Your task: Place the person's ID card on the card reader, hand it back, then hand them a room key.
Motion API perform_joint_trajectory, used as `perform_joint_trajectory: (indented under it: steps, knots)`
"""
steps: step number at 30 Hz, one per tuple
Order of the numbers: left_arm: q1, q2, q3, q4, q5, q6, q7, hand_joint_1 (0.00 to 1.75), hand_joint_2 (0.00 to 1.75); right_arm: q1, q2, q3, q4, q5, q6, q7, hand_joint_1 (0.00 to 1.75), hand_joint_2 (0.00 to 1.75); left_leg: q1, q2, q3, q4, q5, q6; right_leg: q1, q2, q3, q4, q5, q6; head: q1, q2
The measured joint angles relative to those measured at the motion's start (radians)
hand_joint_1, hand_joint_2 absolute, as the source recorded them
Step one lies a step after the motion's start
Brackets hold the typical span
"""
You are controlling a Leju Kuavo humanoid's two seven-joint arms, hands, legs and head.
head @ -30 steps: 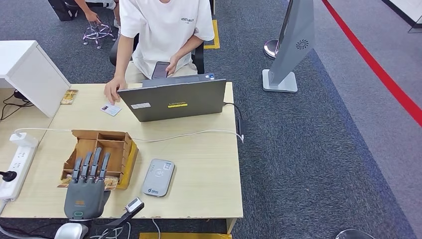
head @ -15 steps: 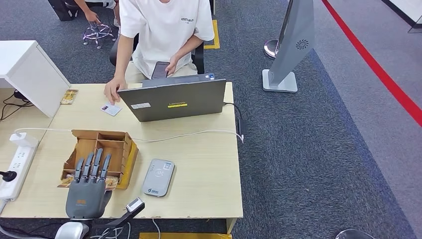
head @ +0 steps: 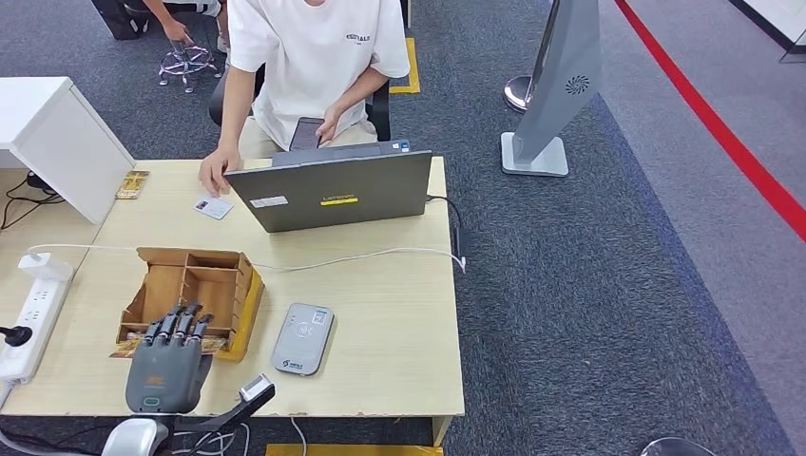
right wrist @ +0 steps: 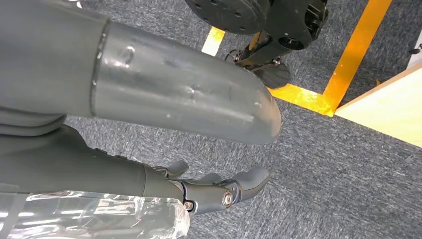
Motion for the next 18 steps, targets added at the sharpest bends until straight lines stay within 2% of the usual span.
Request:
perform_joint_trajectory:
  steps: [3, 7, 8, 12, 18]
  knots:
    - [-0.001, 0.003, -0.001, 0.000, 0.011, -0.002, -0.004, 1.75, 1.75, -0.002, 0.001, -0.002, 0.000, 0.001, 0.000, -0.001, 0.00, 0.00, 0.000, 0.000, 0.000, 0.000, 0.000, 0.000, 0.000, 0.000, 0.000, 0.000, 0.000, 0.000, 0.000, 0.000]
    - [-0.002, 0.006, -0.001, 0.000, 0.028, -0.009, -0.010, 1.75, 0.00, -0.004, 0.002, -0.005, 0.000, 0.002, 0.000, -0.001, 0.00, 0.00, 0.000, 0.000, 0.000, 0.000, 0.000, 0.000, 0.000, 0.000, 0.000, 0.000, 0.000, 0.000, 0.000, 0.000]
    - [-0.002, 0.006, -0.001, 0.000, 0.030, -0.010, -0.010, 1.75, 0.00, -0.004, 0.002, -0.005, 0.000, 0.002, 0.000, -0.001, 0.00, 0.00, 0.000, 0.000, 0.000, 0.000, 0.000, 0.000, 0.000, 0.000, 0.000, 0.000, 0.000, 0.000, 0.000, 0.000]
    - [-0.005, 0.008, -0.001, 0.000, 0.040, -0.019, -0.016, 1.75, 1.75, -0.004, 0.002, -0.005, 0.000, 0.006, 0.000, -0.001, 0.00, 0.00, 0.000, 0.000, 0.000, 0.000, 0.000, 0.000, 0.000, 0.000, 0.000, 0.000, 0.000, 0.000, 0.000, 0.000]
    - [-0.015, 0.015, -0.002, 0.002, 0.057, -0.040, -0.021, 1.75, 1.75, -0.005, 0.003, -0.008, 0.000, 0.008, 0.000, -0.003, 0.00, 0.00, 0.000, 0.000, 0.000, 0.000, 0.000, 0.000, 0.000, 0.000, 0.000, 0.000, 0.000, 0.000, 0.000, 0.000]
